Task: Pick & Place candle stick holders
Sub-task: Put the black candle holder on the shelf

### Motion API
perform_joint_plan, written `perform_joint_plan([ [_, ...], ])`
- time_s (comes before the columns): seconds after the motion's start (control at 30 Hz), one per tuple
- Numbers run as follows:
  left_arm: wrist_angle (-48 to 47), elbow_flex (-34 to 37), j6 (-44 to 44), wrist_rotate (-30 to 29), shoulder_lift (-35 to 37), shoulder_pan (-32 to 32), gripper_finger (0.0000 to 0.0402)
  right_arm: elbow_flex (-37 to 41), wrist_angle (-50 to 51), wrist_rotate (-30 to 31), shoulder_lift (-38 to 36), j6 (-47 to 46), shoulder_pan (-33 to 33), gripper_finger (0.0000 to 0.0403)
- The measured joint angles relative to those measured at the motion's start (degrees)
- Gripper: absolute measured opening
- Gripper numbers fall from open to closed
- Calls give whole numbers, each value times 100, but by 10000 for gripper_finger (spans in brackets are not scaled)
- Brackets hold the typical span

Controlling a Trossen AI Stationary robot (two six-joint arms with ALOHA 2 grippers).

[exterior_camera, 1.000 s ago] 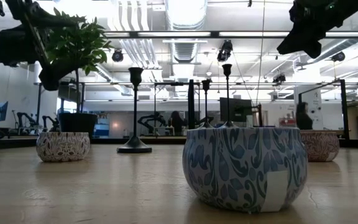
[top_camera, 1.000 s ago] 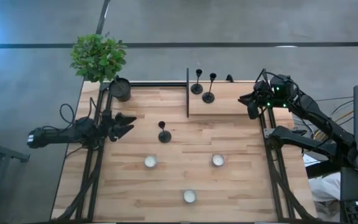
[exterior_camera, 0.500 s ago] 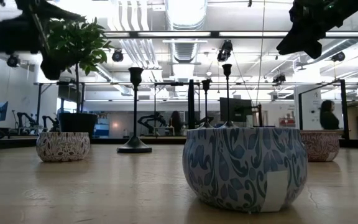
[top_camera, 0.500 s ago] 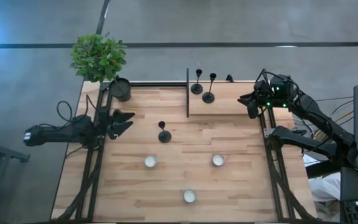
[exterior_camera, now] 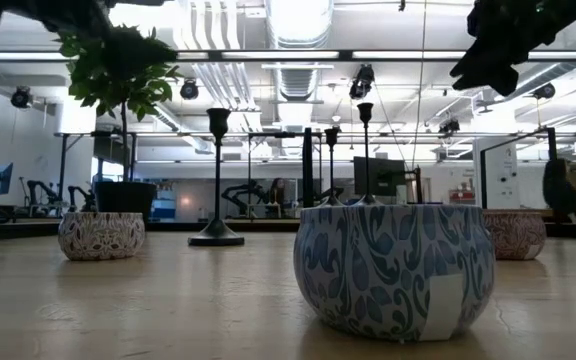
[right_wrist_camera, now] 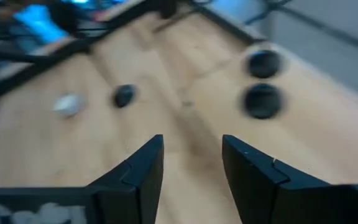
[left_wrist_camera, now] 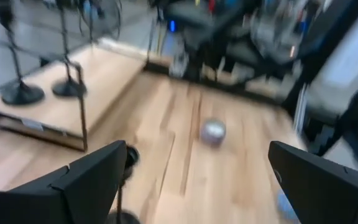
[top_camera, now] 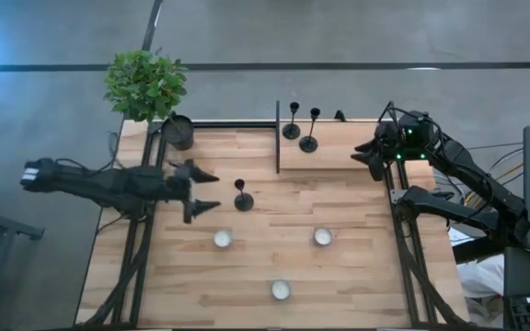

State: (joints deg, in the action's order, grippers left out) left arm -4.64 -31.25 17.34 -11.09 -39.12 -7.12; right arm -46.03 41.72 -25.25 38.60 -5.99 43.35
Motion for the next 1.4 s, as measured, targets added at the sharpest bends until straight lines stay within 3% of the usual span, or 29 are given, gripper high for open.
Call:
perform_joint_plan([
  [0.13,-166,-158,-112,-3,-250,-98,398,9,-11,-988,-73,-380,-271,131],
  [0.2,-233,-200,-109,-24,-251,-98,394,17,-53,-974,-179,-488,-578,117],
  [0.3,-410,-170,-95,-32,-184,-98,384,21,-356,-454,-381,-803,-1242,94],
  [0.5,-438,-132,-74,-94,59,-98,367,124,-1672,1435,-493,-1382,-3343,52],
  [0.7,-473,-130,-102,-91,33,-98,365,233,-1645,4265,112,-1306,-5743,18],
  [0.83,-896,-121,-304,-94,-145,-96,365,251,-1653,6155,461,-1311,-6718,9],
  [0.97,-1193,-93,-538,-210,-458,-89,365,257,-1662,7206,680,-1374,-7152,8],
  [1.2,-816,211,-716,-473,-1014,-87,365,333,-1700,7302,865,-1737,-7187,8],
  [1.4,691,901,-724,-751,-1338,-81,365,583,-2195,7302,917,-1756,-7182,8],
])
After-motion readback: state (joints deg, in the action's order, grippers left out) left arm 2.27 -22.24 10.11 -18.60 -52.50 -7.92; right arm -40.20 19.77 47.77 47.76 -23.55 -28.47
